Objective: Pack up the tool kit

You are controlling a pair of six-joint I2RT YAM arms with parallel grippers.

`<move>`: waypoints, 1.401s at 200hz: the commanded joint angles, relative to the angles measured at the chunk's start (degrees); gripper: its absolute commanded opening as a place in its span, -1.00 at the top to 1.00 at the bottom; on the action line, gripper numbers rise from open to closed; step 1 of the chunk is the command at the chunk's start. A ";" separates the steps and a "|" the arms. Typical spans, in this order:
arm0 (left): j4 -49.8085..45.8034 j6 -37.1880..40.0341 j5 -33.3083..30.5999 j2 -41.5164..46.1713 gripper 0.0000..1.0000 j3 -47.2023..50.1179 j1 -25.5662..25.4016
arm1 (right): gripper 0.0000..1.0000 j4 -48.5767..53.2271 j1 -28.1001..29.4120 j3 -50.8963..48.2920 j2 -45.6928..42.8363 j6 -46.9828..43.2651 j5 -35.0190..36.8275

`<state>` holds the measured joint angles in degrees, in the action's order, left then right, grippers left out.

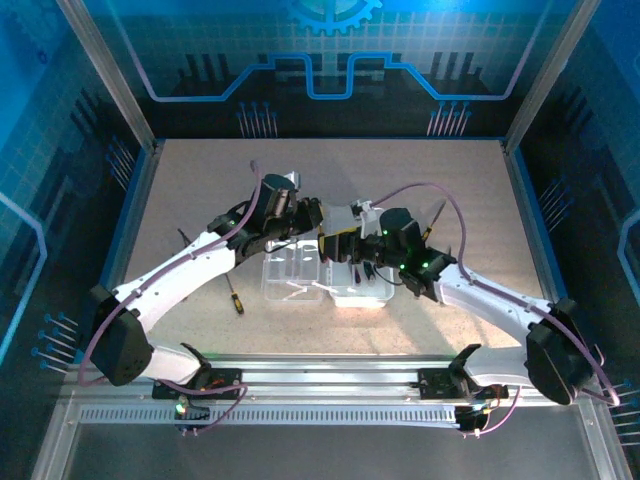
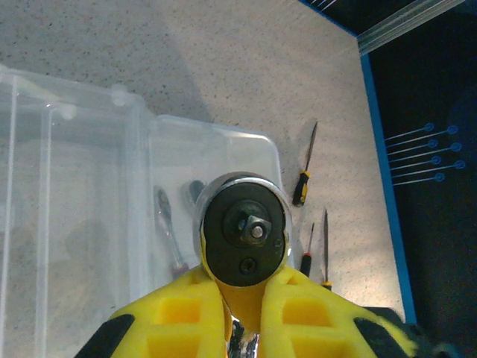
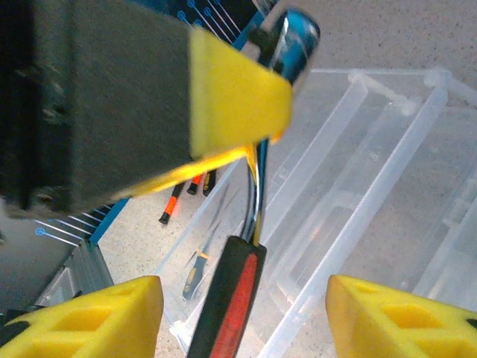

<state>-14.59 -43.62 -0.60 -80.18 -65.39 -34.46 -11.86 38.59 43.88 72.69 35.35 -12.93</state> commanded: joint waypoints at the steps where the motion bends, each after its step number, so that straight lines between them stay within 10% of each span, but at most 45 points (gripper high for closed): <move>1: 4.51 -1.20 -0.18 0.21 1.00 0.71 -0.68 | -0.16 -0.88 0.86 -0.02 0.81 2.61 -0.95; 60: 6.20 -1.64 0.97 0.00 1.00 1.48 -1.04 | 0.02 -0.46 1.09 0.42 2.18 3.14 1.18; 148: 7.90 -1.17 1.62 0.64 1.00 2.89 -1.26 | 0.94 -0.71 1.09 -0.02 2.25 5.50 4.82; 201: 8.12 1.29 1.13 2.28 -0.31 2.90 -0.73 | 1.00 0.17 1.08 -0.68 0.91 5.37 6.65; 280: 3.56 2.86 -3.86 16.28 -0.68 11.26 4.05 | 1.00 8.78 -4.39 -5.35 -6.61 2.44 9.91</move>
<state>-7.86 -41.82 -1.34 -69.06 -58.41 -31.55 -6.24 37.43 40.34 69.34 39.46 -4.73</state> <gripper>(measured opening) 0.831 0.105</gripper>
